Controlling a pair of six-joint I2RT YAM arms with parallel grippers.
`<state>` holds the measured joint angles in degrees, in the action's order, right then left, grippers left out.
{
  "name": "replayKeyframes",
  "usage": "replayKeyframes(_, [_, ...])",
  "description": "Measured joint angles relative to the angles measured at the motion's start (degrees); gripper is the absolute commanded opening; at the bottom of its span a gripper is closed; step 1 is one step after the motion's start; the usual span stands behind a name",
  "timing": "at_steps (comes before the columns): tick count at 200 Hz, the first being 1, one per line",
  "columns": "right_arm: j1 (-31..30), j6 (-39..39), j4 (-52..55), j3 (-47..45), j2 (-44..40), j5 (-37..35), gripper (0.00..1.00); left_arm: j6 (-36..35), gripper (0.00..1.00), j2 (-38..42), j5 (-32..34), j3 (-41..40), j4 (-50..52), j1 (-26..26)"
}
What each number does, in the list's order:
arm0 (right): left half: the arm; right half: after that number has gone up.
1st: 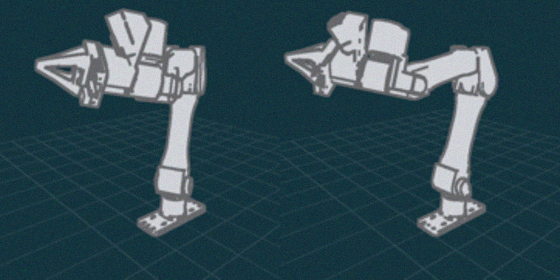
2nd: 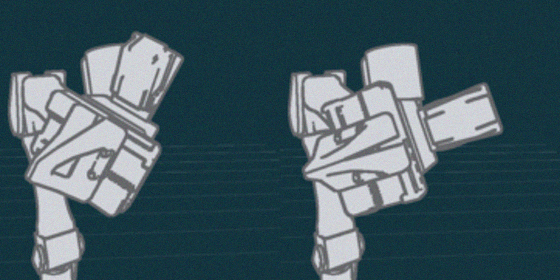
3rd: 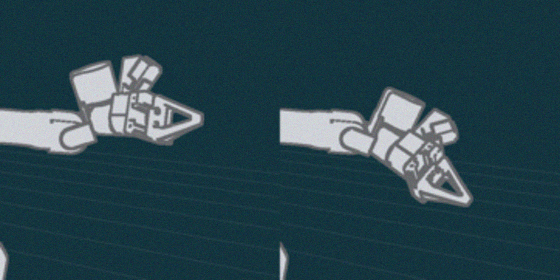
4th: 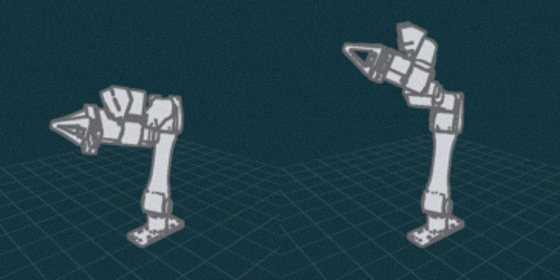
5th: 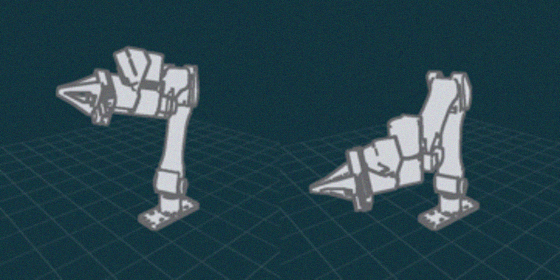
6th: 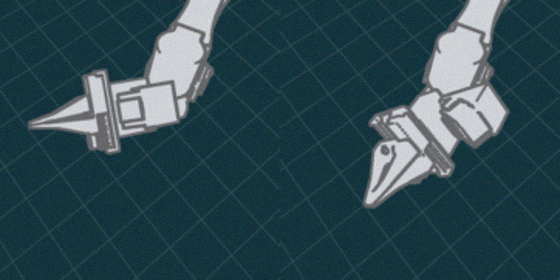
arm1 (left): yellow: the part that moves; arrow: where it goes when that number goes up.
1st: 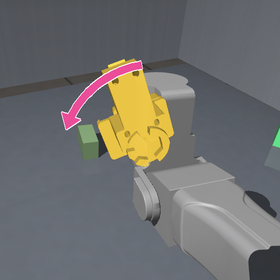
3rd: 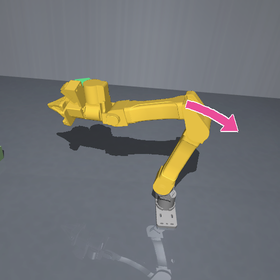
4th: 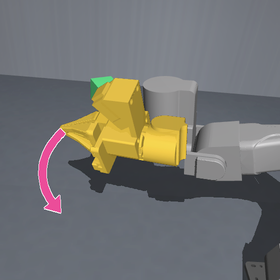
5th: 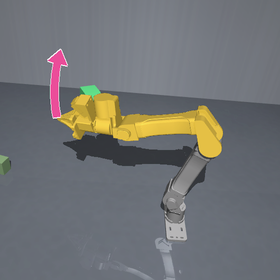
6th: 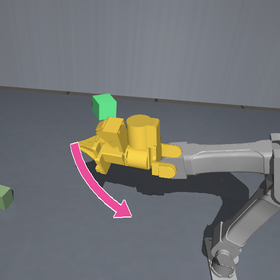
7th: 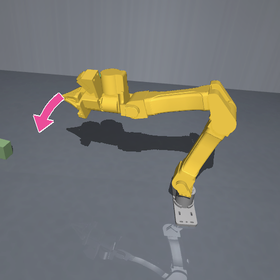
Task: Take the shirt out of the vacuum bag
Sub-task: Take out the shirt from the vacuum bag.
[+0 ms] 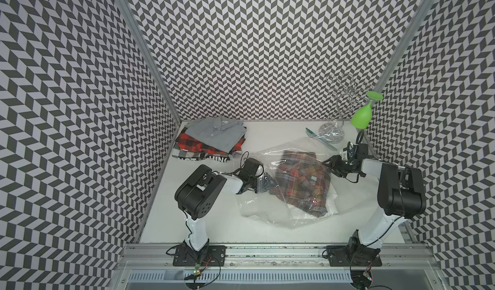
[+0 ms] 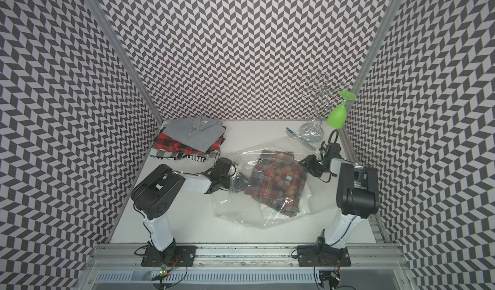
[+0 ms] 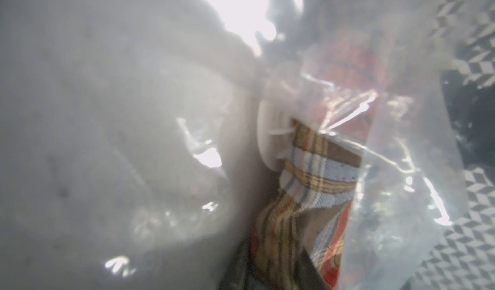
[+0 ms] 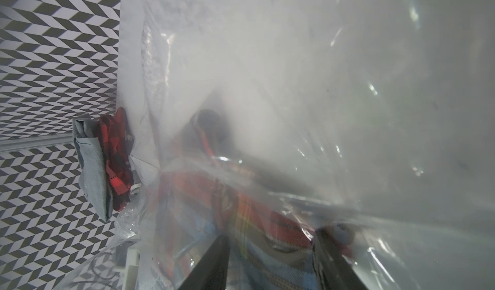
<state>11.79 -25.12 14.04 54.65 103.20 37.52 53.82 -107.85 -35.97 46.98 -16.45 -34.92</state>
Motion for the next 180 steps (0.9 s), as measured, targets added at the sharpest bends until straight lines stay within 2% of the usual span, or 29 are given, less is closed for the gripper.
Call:
replayKeyframes(47, [0.0,-0.2,-0.6,-0.2,0.0,0.4,0.54,-0.7,0.0,1.2,-1.5,0.6,1.7,1.0])
replayKeyframes(133, [0.1,-2.1,0.6,0.4,0.0,1.1,0.54,-3.0,0.0,16.3,-4.3,1.7,7.8,6.6])
replayKeyframes(144, [0.1,-2.3,0.8,0.4,0.0,1.1,0.5,-2.9,0.0,17.3,-4.3,1.5,8.1,7.0])
replayKeyframes(165, [0.1,-2.8,0.2,0.2,0.0,2.3,0.27,-2.9,0.0,18.1,-4.4,1.2,8.4,7.5])
replayKeyframes(180, [0.1,-4.0,-1.2,-0.5,0.0,4.6,0.19,-3.0,0.0,18.1,-4.5,0.8,8.4,7.6])
